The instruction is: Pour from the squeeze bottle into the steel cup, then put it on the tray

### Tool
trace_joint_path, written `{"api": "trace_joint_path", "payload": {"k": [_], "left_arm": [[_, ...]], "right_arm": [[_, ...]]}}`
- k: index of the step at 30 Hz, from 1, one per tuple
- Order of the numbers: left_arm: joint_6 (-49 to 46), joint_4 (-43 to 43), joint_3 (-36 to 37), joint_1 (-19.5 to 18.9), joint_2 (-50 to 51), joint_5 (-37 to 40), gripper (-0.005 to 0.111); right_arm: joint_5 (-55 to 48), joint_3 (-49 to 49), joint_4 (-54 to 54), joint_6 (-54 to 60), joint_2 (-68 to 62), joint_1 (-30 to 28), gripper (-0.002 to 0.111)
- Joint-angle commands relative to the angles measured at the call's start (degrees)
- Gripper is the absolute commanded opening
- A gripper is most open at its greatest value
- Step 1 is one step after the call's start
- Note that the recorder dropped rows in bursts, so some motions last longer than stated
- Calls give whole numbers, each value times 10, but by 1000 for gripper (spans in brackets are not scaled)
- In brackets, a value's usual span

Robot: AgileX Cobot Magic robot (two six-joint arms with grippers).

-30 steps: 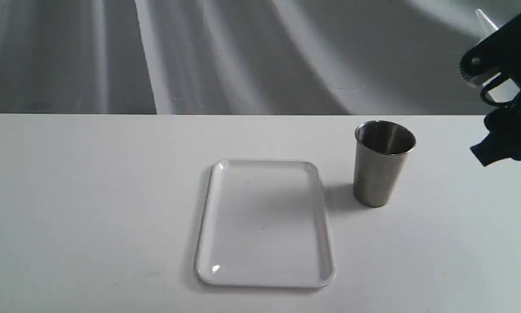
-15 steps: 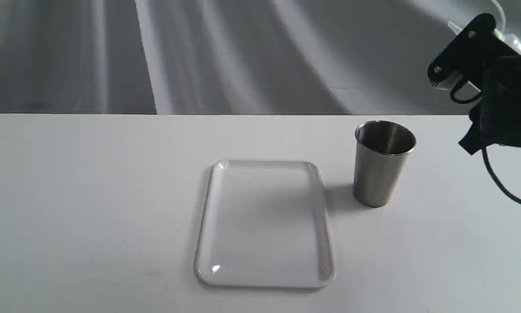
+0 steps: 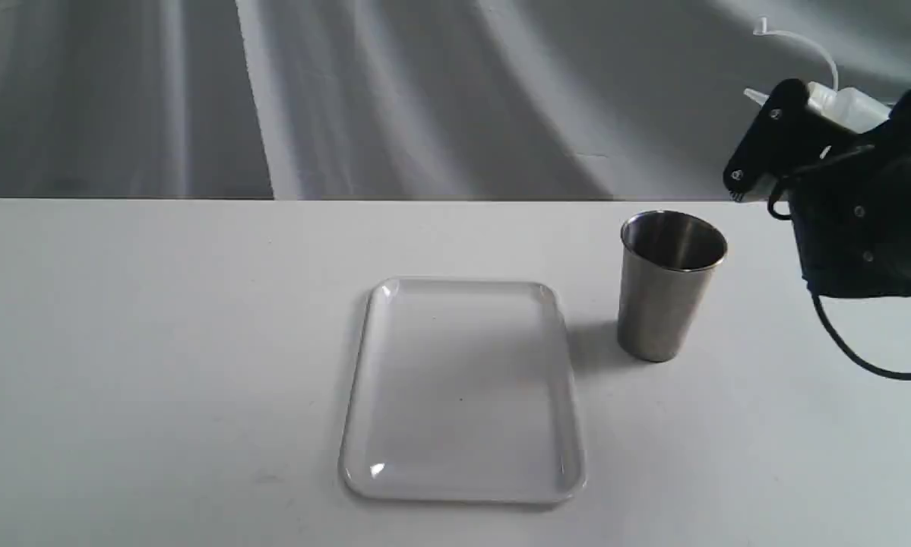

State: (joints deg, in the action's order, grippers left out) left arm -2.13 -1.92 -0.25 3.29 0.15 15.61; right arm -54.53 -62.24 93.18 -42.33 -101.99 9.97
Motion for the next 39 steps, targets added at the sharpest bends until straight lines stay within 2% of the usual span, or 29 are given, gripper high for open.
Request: {"api": "trace_joint_path", "payload": {"k": [1,16,39], "left_arm": [[2,0,3,3,-1,-4,0],[3,0,3,3,-1,-4,0],[3,0,3,3,-1,-4,0]], "right_arm": [[-12,-6,53,3,-11,8,23],[-17,-6,68,4,-35,8,23],[-20,-6,68,98,-35,21,23]]}}
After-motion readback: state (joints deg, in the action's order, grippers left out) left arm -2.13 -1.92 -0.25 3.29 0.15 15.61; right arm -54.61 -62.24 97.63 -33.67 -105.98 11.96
